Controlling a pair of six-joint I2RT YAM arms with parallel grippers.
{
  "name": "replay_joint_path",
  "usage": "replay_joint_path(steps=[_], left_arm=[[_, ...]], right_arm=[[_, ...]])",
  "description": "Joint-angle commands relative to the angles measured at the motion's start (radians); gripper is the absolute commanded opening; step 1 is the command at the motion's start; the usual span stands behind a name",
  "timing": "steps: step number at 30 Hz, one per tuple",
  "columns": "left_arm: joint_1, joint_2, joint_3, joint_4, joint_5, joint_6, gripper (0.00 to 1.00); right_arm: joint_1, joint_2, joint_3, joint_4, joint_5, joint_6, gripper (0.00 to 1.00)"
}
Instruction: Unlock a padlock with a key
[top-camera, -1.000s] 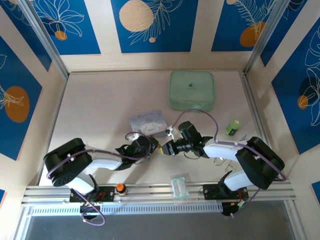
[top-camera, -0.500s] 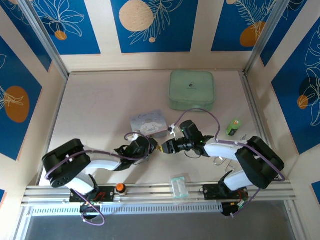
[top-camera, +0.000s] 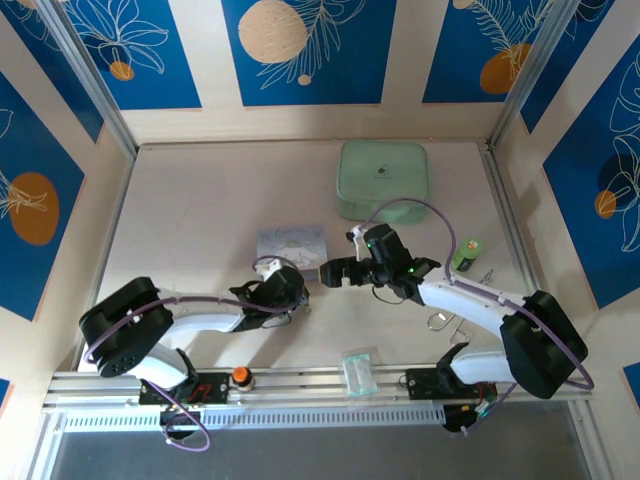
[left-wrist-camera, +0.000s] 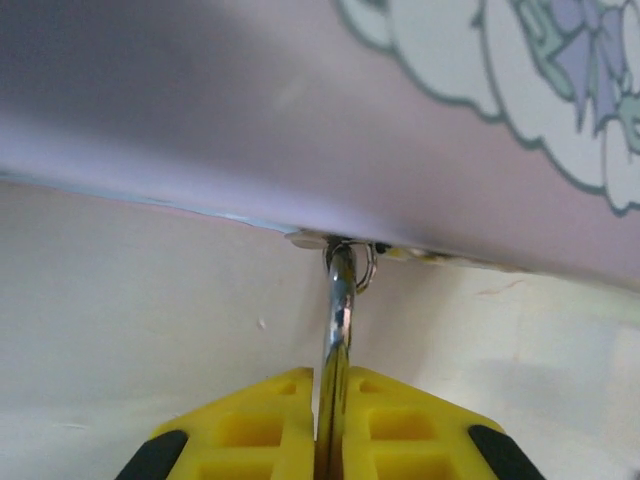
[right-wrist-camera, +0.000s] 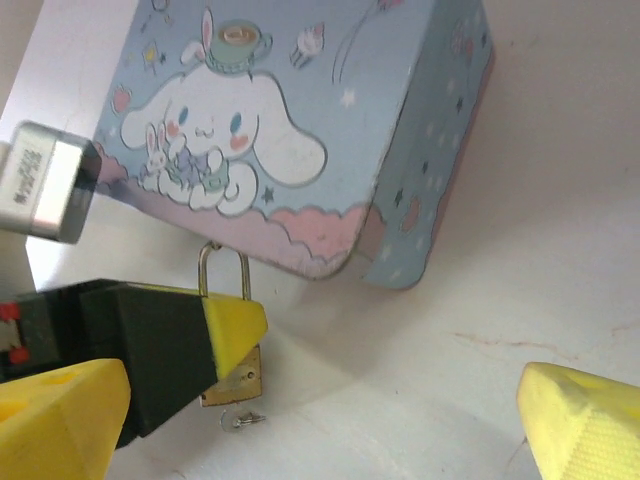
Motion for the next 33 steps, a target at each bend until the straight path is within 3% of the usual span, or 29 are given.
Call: replay_joint_path(steps=[1,8,15,33], left_arm=[[0.034,0.010,0.019,-0.257,0.015,0.160,0.01],[0.036,0.002,0.093,-0.470,-0.074,0.275,0.14],[0.021,0.043,0.107,-0.461,-0.070,0.279,0.21],[-0.109,0.099,0.288,-0.788,-0.257,0.286,0.25]], right_arm=[[0.001,0.031,0.045,-0.114,0.032,0.004,0.99],[0.001,0.071,0.065,-0.130,0.038,0.024,0.99],[0.001,0.097,0.087,-0.158,0.048,0.026,0.99],[0.000,0.152,0.120,-0.195,0.074,0.042,0.99]])
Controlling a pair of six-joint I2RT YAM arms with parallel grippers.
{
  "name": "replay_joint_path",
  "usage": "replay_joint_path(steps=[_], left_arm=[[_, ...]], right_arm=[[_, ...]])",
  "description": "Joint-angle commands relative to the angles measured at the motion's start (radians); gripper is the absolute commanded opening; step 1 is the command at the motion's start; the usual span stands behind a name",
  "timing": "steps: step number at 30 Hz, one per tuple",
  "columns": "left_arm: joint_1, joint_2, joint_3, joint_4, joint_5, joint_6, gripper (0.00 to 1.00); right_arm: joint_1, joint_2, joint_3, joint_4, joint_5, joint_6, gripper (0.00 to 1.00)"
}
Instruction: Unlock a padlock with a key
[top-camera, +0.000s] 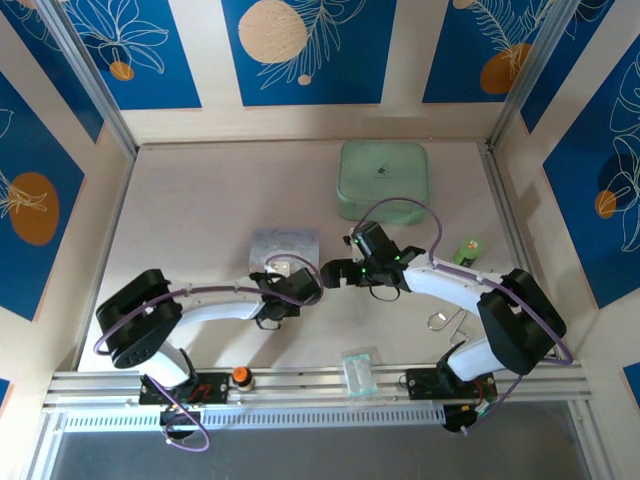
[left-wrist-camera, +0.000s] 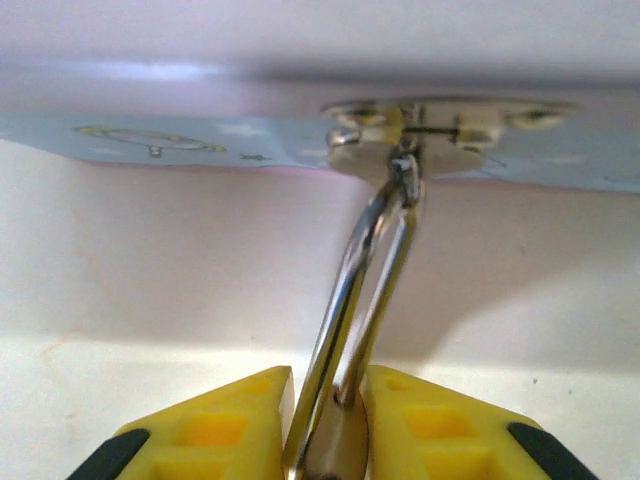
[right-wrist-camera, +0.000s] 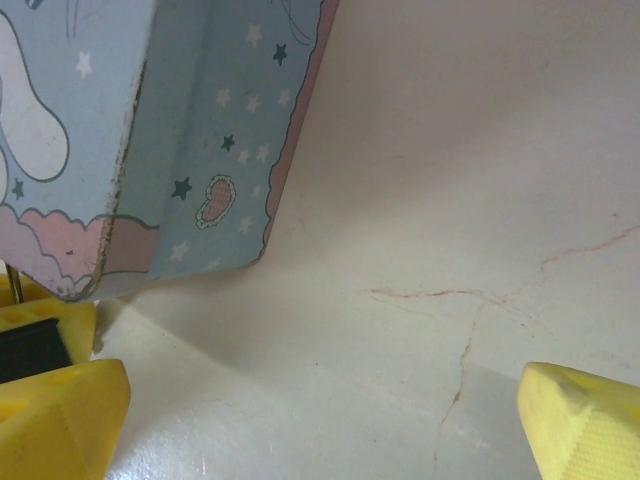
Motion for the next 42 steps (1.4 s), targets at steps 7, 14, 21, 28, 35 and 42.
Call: replay_joint_path(steps=[7,14,21,28,35,42], left_arm=[[-0.045,0.014,0.045,-0.131,-0.037,0.000,0.27],[-0.106,0.060,0.110,-0.204,-0.072,-0.023,0.27],[-0.141,0.088,0.156,-0.221,-0.073,-0.025,0.27],[-0.145,0.033,0.131,-0.184,-0.088,-0.024,0.38],[-0.075,-0.301,-0.017,-0.065,-0.112,0.064,0.99],[0.112,-0.652,-0.156,0.048,0.029,0.395,0.99]], right_arm=[[-0.002,0.003,0.034,-0.031,0.021,0.020,0.99],[-0.002,0.007,0.029,-0.033,0.021,0.028,0.99],[-0.002,0.006,0.025,-0.031,0.019,0.041,0.99],[-0.002,-0.058,-0.013,0.015,-0.006,0.048,0.99],[0.025,-0.162,-0.022,-0.030,-0.020,0.085,0.99],[0.247,-0.110,0.090,-0.168,0.187,0.214,0.99]])
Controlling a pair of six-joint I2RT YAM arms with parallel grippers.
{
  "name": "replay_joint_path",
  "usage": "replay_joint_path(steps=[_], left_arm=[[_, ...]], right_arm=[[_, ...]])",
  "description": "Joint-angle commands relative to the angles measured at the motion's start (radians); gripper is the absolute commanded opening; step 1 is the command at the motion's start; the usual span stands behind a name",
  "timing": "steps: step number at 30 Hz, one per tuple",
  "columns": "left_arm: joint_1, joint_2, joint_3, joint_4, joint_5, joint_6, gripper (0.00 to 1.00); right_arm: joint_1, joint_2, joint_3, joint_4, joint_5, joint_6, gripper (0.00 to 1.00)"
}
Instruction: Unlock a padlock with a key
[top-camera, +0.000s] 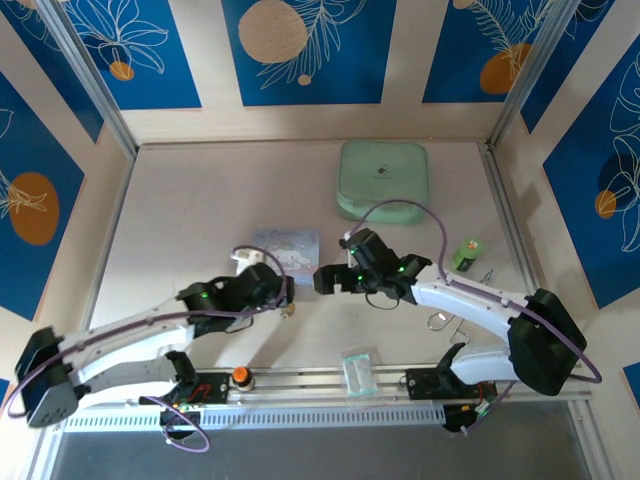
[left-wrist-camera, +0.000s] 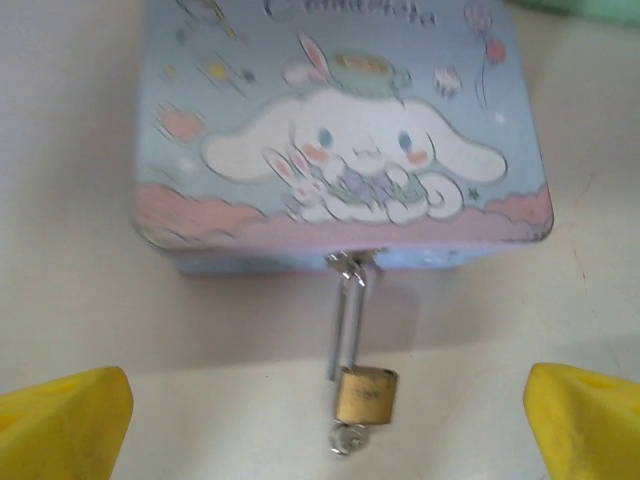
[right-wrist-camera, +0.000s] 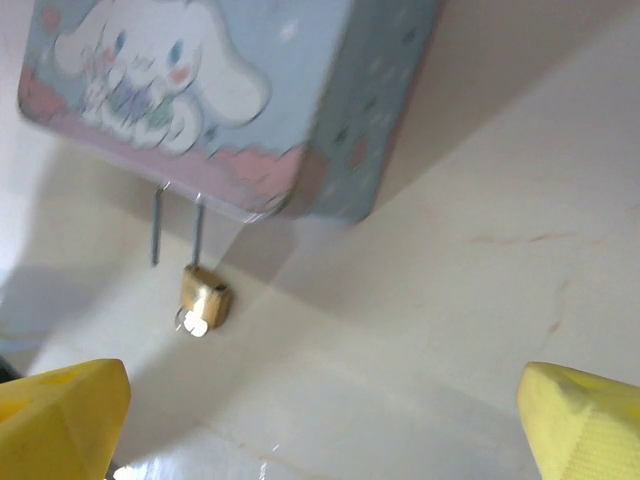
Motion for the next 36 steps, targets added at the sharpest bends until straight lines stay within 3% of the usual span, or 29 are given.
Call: replay_joint_path(steps=[1,6,10,14,29,36], left_arm=[[0.068,-0.082,-0.014,0.021,0.039,0.240,0.99],[0.175,-0.044,0.057,-0.066,0.008,0.381,1.00],[0.249,-0.032,0.057,-0.039,0.055,0.389,0.99],[0.286,-0.022,0.030,-0.004,0.070,0.383,0.99],[0.295,-0.039,-0.033,0.035,0.064,0.346,0.99],[0.294,-0.035,-0.054,0.056,0.093,0.325,0.99]], right_arm=[[0.098,0.051,0.079,-0.084,0.100,0.117,0.99],[0.230,0.193,0.143,-0.033,0.134,0.257,0.96],[0.292,0.320,0.231,-0.083,0.216,0.293,0.90],[0.307,0.409,0.280,-0.074,0.205,0.306,0.81],[0.331,0.600,0.429,-0.156,0.287,0.290,0.53],[0.333,0.632,0.437,-0.189,0.294,0.305,0.46]])
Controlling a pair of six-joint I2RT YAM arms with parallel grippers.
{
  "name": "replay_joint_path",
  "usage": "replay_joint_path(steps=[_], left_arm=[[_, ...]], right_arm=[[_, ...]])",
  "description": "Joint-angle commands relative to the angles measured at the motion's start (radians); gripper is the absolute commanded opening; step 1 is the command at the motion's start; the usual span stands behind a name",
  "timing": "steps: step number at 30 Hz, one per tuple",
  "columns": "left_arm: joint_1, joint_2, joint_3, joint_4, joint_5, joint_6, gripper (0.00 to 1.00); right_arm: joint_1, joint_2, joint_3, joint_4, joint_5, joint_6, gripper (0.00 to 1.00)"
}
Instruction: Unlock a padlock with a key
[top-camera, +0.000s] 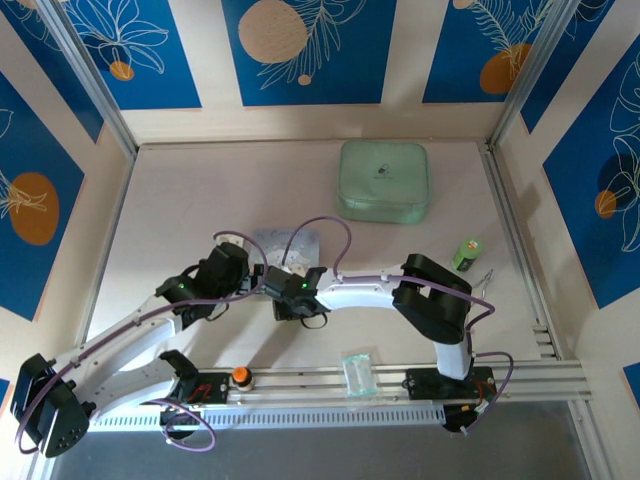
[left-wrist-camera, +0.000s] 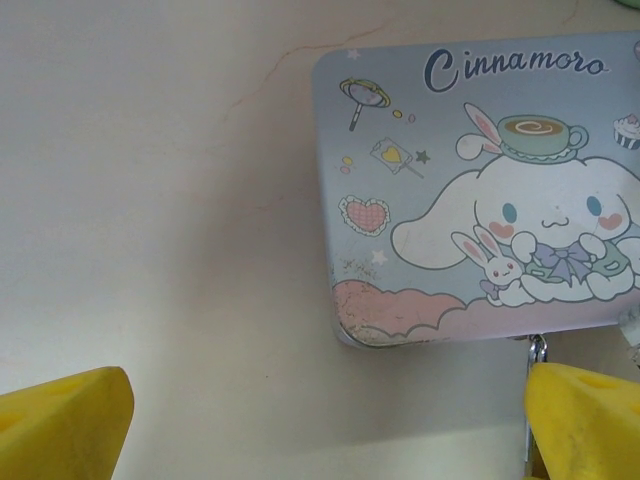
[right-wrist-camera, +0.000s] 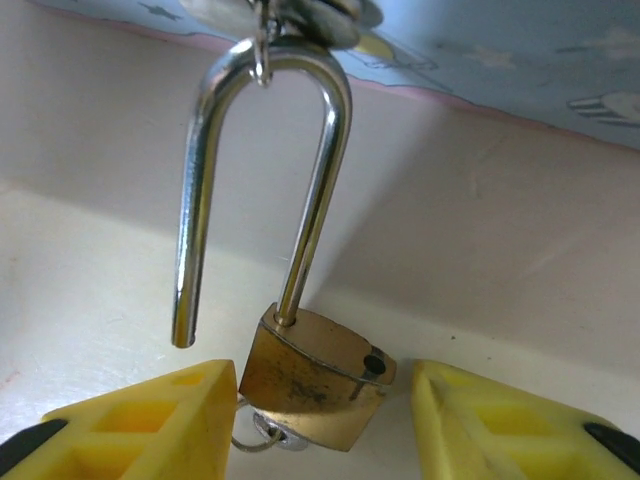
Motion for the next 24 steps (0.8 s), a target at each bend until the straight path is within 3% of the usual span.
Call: replay_joint_path(steps=[1,13,17,19,24], left_arm=[[0.011,-0.009,-0.012,0.013,0.024,-0.018,0.99],[0.010,-0.009,0.002,0.000,0.034,0.037,0.99],[0.009,0.045,0.059,-0.064,0.090,0.300,0.99],[0.009,0.073,0.101,-0.109,0.017,0.328,0.99],[-0.006,0.033,0.063,0.053,0.153,0.428,0.94]], right_arm=[[0.006,0.023,0.008,-0.045,0.027,0.018,0.45],[-0.002,-0.015,-0.067,0.031,0.016,-0.012,0.28],[-0.004,-0.048,-0.103,0.027,0.027,-0.013,0.27],[-0.008,-0.072,-0.135,0.029,0.022,-0.008,0.27],[-0.036,-0.127,-0.244,0.070,-0.013,0.015,0.27]])
